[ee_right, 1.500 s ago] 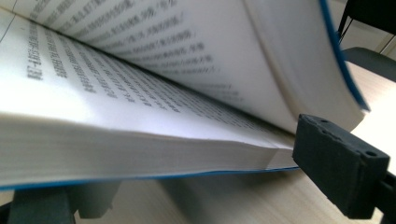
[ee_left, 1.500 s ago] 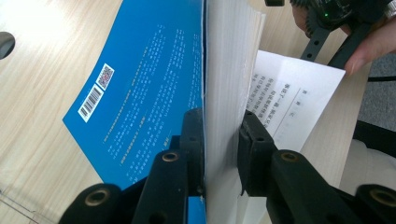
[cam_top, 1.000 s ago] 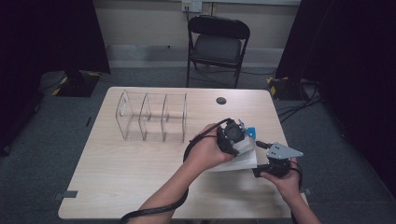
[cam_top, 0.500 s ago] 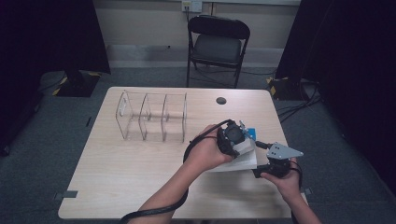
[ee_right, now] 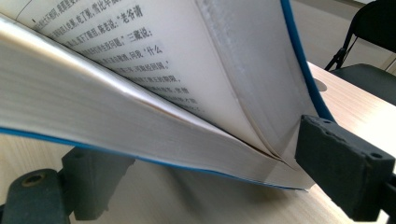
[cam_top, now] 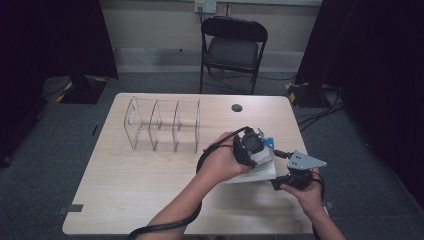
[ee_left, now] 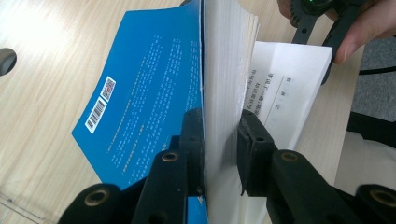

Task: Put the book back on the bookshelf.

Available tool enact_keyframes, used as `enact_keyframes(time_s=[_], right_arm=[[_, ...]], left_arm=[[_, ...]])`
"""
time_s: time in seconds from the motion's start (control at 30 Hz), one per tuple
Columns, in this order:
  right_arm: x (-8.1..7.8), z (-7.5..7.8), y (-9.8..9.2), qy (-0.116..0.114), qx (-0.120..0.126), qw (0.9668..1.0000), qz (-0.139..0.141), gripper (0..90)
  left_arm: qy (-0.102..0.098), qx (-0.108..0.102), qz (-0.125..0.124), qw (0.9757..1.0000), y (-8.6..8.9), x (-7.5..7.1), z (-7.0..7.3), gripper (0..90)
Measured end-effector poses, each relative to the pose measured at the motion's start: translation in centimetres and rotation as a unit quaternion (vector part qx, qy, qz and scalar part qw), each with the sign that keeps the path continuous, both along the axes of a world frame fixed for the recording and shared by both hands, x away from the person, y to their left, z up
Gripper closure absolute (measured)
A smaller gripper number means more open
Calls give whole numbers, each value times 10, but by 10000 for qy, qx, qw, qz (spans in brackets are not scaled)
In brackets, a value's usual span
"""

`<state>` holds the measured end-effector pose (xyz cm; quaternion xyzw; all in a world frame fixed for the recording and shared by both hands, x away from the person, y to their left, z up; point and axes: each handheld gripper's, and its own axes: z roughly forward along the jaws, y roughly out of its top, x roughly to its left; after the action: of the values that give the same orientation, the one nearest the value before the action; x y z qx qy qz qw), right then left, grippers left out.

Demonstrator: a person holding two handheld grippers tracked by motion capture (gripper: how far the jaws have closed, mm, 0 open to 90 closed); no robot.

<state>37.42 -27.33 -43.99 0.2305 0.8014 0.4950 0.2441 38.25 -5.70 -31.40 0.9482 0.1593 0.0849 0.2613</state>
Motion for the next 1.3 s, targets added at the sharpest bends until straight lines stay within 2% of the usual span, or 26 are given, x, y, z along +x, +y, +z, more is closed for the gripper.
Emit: enact_keyframes(time_s=[0.1, 0.17, 0.33, 0.67, 0.77, 0.93, 1.3], right_arm=[[-1, 4, 0, -14, 44, 10000, 20, 106], [-2, 11, 0, -132, 20, 9999, 41, 105], [-2, 21, 0, -218, -86, 9997, 89, 105], [-2, 18, -3, -113, 42, 9999, 61, 106], [-1, 19, -4, -145, 40, 9999, 41, 105], [-2, 18, -6, -130, 14, 9999, 9, 105], [-1, 21, -6, -275, -169, 9994, 86, 101]], left_arm=[[-11, 12, 5, 10000, -1, 0, 6, 746], [-51, 58, -34, 10000, -2, -1, 14, 746], [-64, 29, -98, 9999, -4, -2, 19, 744], [-77, -6, -164, 9998, -6, -2, 18, 742], [-70, -92, -133, 9998, -7, -3, 16, 741], [-68, -96, -177, 9998, -9, -3, 16, 740], [-102, -59, -290, 9995, -12, -3, 16, 739]])
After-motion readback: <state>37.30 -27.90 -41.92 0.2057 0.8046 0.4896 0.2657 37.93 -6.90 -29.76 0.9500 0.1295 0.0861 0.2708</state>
